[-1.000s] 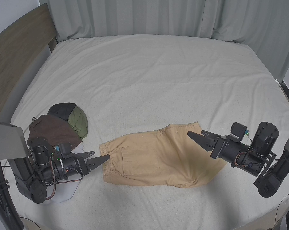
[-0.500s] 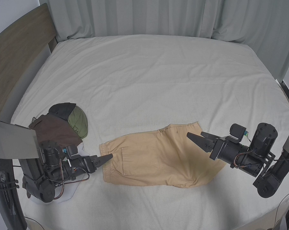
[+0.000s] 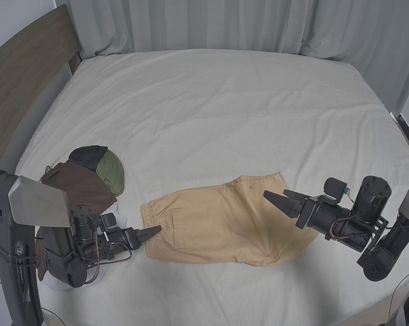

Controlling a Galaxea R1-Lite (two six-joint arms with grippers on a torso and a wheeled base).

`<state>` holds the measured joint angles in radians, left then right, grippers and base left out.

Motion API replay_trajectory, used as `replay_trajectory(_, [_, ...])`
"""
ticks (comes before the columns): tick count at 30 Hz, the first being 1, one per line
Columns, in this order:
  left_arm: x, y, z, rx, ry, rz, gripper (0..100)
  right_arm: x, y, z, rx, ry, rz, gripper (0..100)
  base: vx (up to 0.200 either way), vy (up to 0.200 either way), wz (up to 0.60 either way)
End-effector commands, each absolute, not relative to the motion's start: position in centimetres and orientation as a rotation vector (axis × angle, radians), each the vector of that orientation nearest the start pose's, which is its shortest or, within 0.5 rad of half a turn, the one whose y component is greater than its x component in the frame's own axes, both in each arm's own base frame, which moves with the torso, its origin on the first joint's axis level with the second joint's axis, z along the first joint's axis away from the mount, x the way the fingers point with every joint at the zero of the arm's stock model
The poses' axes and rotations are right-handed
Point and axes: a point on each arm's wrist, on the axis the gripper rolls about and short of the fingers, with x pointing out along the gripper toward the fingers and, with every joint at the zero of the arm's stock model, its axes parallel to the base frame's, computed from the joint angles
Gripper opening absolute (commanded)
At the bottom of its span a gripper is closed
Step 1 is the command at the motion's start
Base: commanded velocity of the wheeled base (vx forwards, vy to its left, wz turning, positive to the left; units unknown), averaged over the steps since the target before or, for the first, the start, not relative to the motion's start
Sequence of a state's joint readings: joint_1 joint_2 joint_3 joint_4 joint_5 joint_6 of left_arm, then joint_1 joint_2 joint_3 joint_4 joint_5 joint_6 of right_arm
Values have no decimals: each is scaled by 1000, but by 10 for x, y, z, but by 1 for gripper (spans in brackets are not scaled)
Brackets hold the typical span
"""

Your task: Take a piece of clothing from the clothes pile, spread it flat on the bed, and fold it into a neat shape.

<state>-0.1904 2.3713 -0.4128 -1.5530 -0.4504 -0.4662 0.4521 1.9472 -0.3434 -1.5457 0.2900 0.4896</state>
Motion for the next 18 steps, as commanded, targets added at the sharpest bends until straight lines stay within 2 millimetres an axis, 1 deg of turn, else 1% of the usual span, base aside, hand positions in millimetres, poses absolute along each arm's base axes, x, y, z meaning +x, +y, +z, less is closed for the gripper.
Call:
replay_trajectory(1, [306,-70,-32,-516,582,-519,100,250,129,93,460,252,711,100,0,0,0])
replay_trajectory(5, [309,-72,-34,-549,585,-506,100,250,130,91,460,259,711,100,0,0,0])
replay_trajectory(9, [309,-79,-36,-562,593,-484,100,251,130,90,461,263,711,100,0,0,0])
replay_trajectory(18, [314,-97,-53,-536,596,-437,100,250,131,90,460,266,712,100,0,0,0])
